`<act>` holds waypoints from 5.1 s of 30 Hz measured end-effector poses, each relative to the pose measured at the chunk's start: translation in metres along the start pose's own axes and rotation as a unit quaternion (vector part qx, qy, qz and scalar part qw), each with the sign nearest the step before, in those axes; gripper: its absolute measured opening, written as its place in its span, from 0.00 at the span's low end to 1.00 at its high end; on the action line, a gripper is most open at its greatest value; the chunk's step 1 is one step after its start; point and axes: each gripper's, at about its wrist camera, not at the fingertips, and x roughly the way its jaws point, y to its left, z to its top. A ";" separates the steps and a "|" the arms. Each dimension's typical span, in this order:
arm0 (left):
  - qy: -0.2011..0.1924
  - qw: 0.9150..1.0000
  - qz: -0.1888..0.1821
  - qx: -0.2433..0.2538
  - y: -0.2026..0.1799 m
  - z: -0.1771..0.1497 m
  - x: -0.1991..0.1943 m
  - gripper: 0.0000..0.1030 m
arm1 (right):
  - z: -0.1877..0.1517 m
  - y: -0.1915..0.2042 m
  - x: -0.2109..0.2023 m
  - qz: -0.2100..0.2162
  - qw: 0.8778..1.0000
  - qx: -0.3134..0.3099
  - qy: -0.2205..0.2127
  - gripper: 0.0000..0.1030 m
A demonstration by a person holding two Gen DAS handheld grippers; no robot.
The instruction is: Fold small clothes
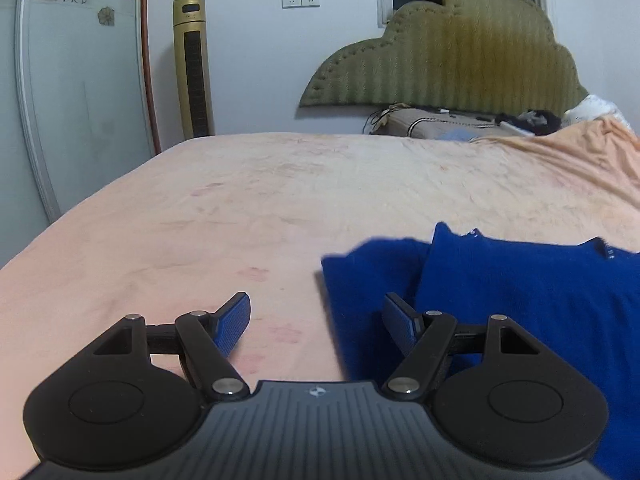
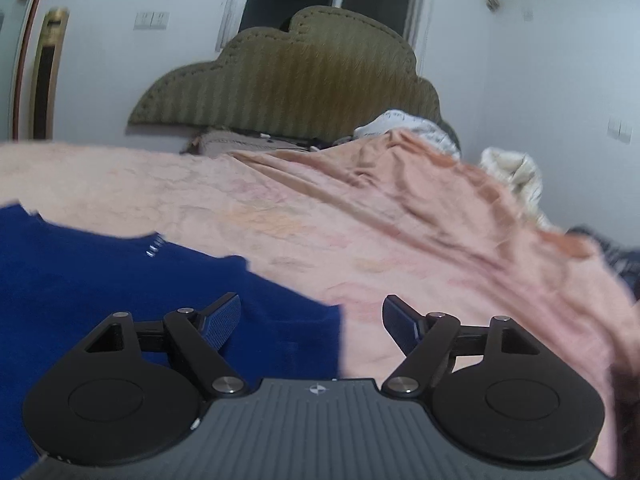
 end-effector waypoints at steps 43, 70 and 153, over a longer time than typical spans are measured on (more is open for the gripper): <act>0.064 0.986 -0.114 0.102 -0.077 -0.032 -0.104 0.84 | -0.014 -0.014 -0.016 0.031 0.997 0.034 0.057 0.90; 0.131 0.986 -0.070 0.075 -0.067 -0.025 -0.092 0.84 | 0.010 0.082 -0.134 0.162 0.980 0.045 0.107 1.00; 0.091 0.991 -0.055 0.079 -0.070 0.044 0.038 0.48 | 0.058 0.034 0.066 0.126 0.984 0.058 0.109 0.49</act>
